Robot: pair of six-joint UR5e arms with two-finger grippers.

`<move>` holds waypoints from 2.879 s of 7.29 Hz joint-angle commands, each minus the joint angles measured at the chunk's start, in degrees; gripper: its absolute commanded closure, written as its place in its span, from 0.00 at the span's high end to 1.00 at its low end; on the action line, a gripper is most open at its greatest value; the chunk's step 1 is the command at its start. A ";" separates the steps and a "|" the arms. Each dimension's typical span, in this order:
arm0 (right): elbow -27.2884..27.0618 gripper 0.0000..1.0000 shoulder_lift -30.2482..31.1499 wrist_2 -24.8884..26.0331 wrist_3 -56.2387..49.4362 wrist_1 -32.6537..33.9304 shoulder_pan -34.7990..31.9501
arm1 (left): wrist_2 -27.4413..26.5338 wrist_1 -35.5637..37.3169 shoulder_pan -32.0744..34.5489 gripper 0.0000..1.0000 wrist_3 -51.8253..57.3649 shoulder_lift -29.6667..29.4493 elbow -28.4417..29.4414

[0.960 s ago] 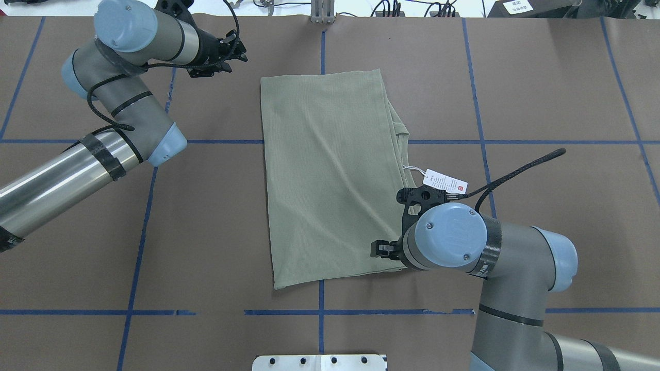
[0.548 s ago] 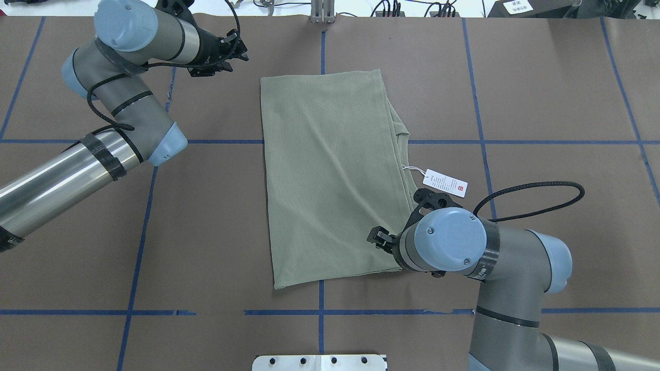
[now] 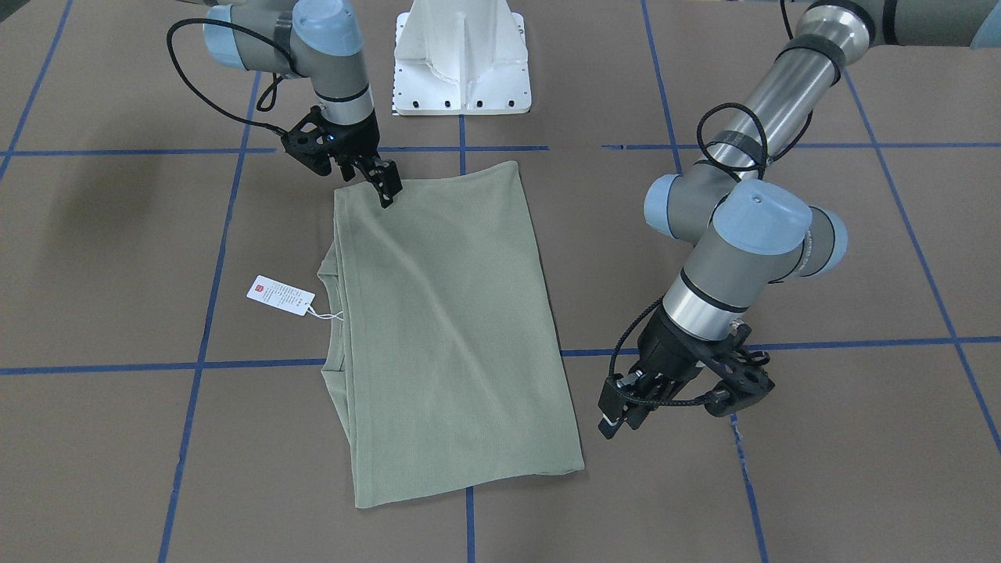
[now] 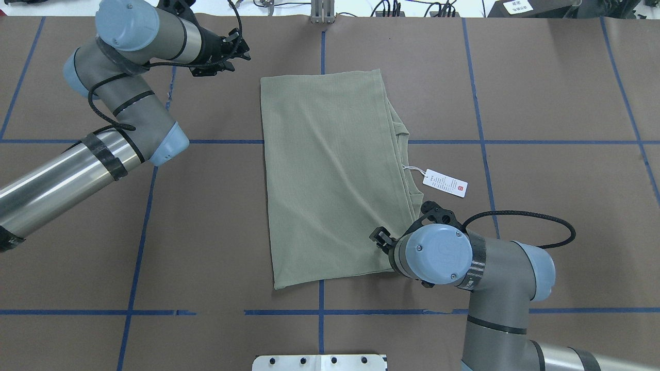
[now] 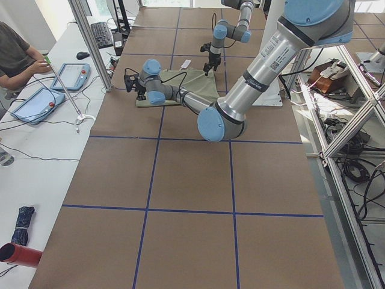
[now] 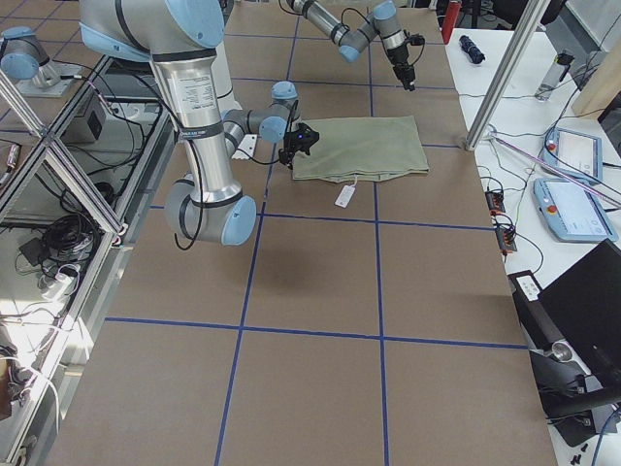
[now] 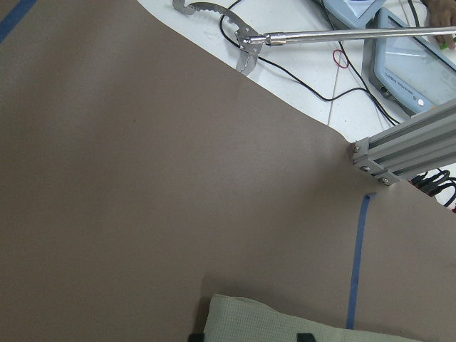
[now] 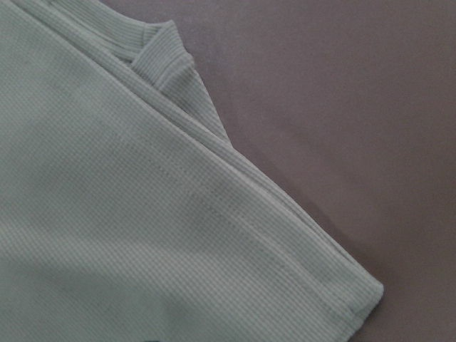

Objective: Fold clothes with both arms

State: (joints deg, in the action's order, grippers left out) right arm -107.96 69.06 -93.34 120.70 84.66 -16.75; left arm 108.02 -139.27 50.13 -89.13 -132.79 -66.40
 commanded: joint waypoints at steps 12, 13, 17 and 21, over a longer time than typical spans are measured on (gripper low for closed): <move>-0.75 0.00 -0.68 -0.44 -0.99 -0.03 -0.38 | 0.26 0.40 -0.56 0.53 -2.01 1.56 -3.72; -2.06 0.00 -0.42 -0.53 -0.47 0.06 -0.56 | 2.27 0.14 -1.95 0.53 -6.27 4.70 -8.61; -4.62 0.00 0.46 0.17 7.45 0.68 3.22 | -7.52 4.41 -18.44 0.56 -21.69 20.58 -32.31; -7.17 0.00 3.18 0.09 7.45 0.68 3.31 | -18.37 21.05 -36.92 0.56 -32.57 25.03 -42.84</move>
State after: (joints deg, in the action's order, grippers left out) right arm -114.79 71.92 -93.24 128.13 85.34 -13.50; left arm 91.35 -121.11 17.86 -118.66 -107.98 -108.47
